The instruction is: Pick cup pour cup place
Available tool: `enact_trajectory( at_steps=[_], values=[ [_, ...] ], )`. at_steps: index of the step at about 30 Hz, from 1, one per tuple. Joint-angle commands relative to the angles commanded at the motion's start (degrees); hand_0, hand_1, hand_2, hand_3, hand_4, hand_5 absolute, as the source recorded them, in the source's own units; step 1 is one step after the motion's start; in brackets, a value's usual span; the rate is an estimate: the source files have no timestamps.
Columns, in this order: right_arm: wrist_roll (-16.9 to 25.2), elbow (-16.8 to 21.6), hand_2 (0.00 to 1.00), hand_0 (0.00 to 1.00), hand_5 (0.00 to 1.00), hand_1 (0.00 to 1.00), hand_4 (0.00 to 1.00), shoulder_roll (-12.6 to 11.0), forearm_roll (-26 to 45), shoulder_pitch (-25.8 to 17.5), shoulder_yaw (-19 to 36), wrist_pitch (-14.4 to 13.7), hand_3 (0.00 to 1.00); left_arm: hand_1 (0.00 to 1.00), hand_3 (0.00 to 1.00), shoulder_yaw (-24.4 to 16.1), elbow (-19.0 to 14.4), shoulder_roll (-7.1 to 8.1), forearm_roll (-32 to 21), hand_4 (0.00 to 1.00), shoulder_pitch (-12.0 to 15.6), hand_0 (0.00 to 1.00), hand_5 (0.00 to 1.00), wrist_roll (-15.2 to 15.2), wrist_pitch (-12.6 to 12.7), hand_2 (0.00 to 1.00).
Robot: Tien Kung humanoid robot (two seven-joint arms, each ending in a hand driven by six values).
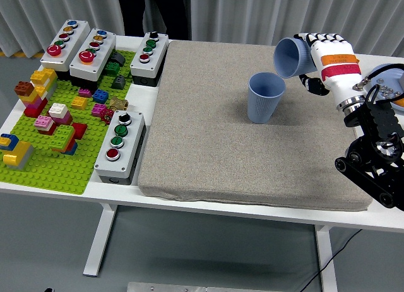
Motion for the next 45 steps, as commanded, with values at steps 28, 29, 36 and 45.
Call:
enact_trajectory(
  at_steps=[28,29,36,45],
  values=[
    [14.72,1.74,0.579,0.809,0.002,0.676,0.613,2.23,59.89,-7.80,16.68,1.99,0.616,0.804,0.768,-0.10,0.00,-0.56,0.27,0.510,-0.13,0.765,0.928,0.28,-0.19,0.842],
    [14.78,1.64,0.579,0.809,0.002,0.676,0.613,2.30,60.08,-7.92,16.81,1.99,0.616,0.804,0.768,-0.08,0.00,-0.56,0.27,0.510,-0.13,0.765,0.928,0.27,-0.21,0.842],
    [15.24,1.42,0.578,0.808,0.002,0.677,0.614,3.00,58.59,-9.46,16.53,1.32,0.615,0.804,0.768,0.04,0.00,-0.57,0.29,0.510,0.15,0.765,0.928,0.31,-0.26,0.842],
    [16.58,-0.06,0.577,0.809,0.002,0.676,0.615,3.98,57.87,-11.44,15.74,0.47,0.615,0.804,0.768,0.30,0.00,-0.67,0.20,0.510,0.26,0.766,0.930,0.39,-0.36,0.843]
  ],
)
